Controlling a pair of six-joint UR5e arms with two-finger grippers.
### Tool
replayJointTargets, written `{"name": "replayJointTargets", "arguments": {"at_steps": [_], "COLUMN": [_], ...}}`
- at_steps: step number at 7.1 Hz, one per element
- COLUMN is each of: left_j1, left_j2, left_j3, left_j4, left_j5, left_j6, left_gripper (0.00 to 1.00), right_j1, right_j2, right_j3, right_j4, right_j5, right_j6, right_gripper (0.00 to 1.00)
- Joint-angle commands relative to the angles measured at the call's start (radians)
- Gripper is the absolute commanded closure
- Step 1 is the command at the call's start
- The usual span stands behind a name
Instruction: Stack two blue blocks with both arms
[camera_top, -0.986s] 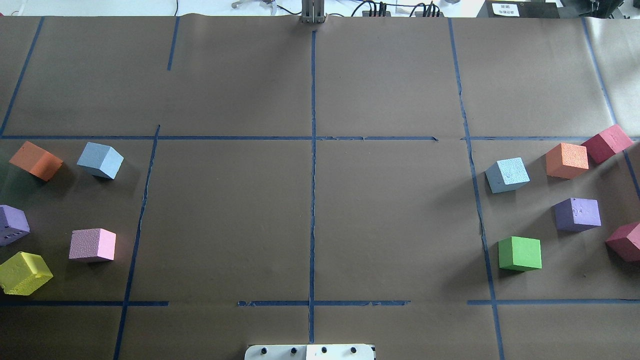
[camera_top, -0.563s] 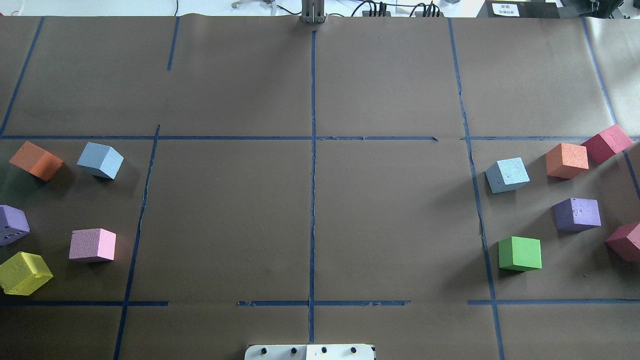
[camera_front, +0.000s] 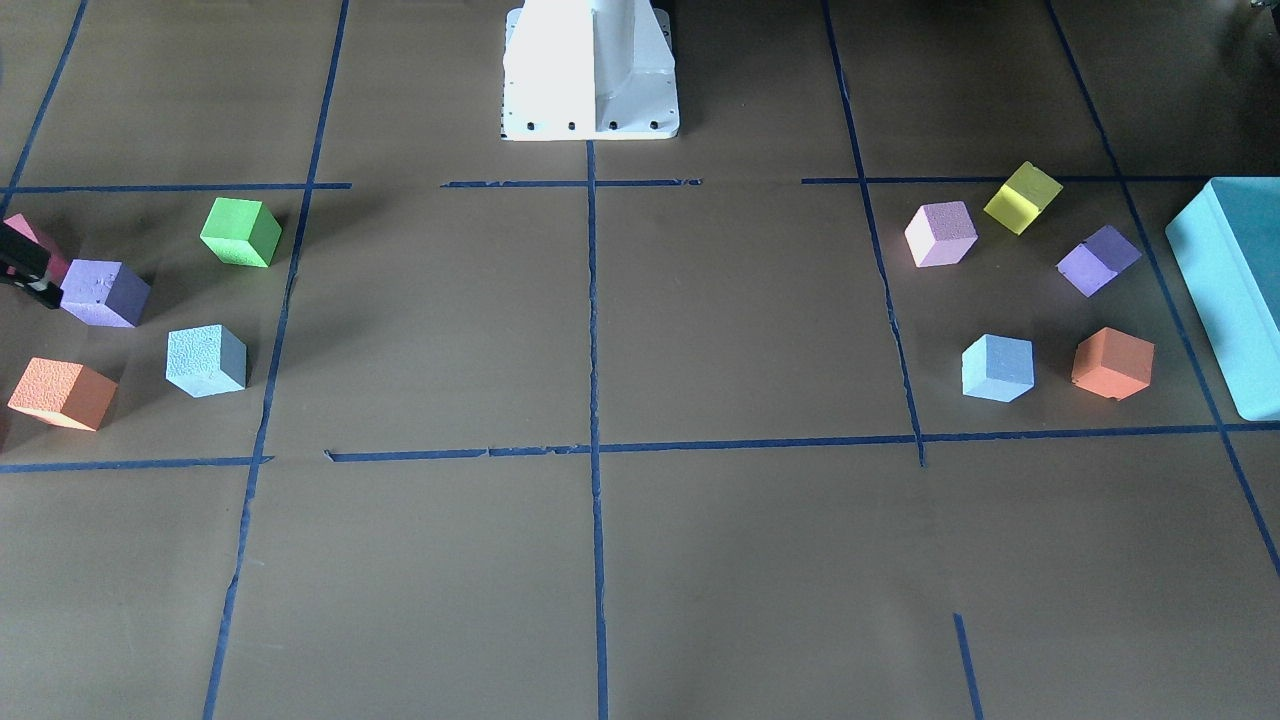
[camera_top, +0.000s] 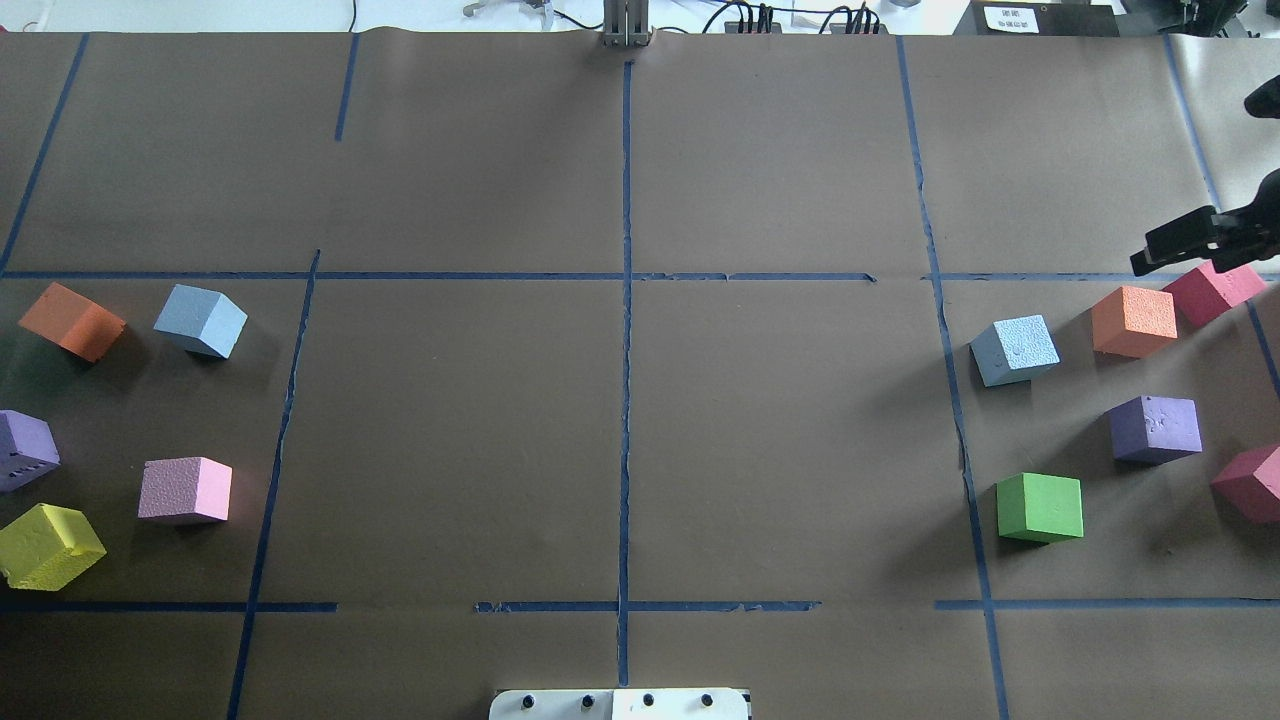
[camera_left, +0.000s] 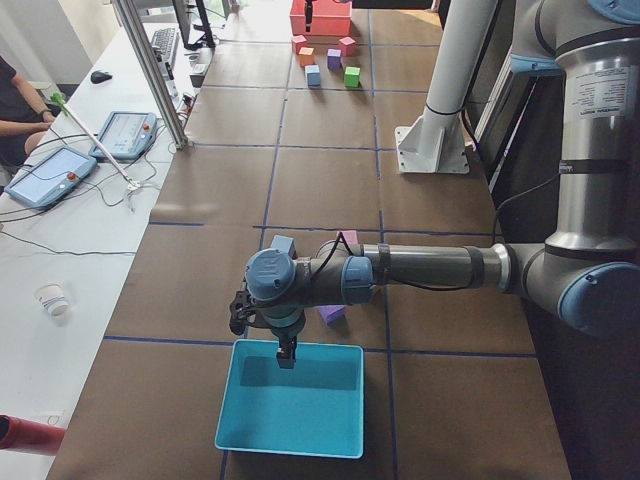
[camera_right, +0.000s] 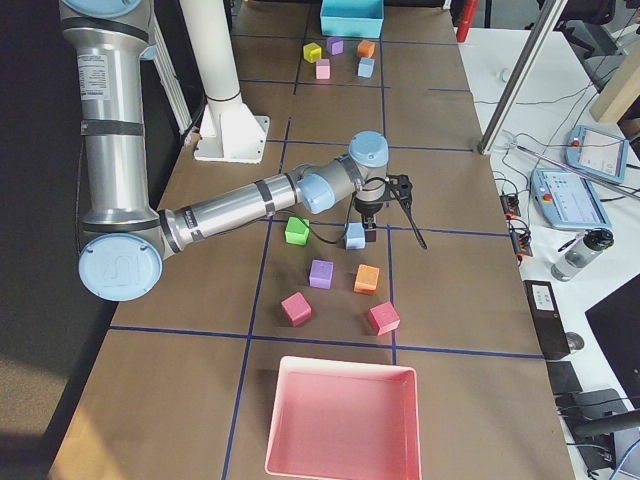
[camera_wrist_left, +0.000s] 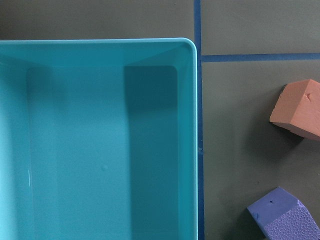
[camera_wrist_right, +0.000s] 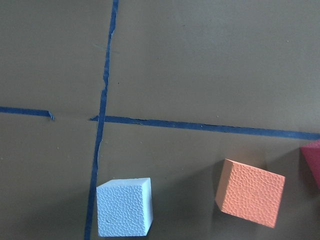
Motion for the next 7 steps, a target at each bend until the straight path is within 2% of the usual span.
{"name": "replayJointTargets", "arguments": {"at_steps": [1,4,5,7], "left_j1": [0.000,0.000,-0.002,-0.002], "left_j2": [-0.002,-0.001,-0.001,-0.002], "left_j3": [-0.002,-0.009,-0.011,-0.011], "left_j4": [0.000,0.000,0.000,0.000], "left_j5": [0.000,0.000,0.000,0.000], "left_j6": [-0.001,-0.001,-0.001,-0.001], "left_gripper": [0.00,0.00,0.00,0.00], "right_j1": [-0.147,-0.214,-0.227,-0.257], "right_j2": [-0.002,0.022,0.069,0.091], "right_j3": [-0.021,-0.088,-0.137,-0.194], "right_j4": [0.097,0.097,0.097,0.097], "right_j5": [-0.098,-0.138,-0.139,-0.141], "right_j6": [0.109,0.068,0.065,0.044], "right_gripper": [0.00,0.00,0.00,0.00]}}
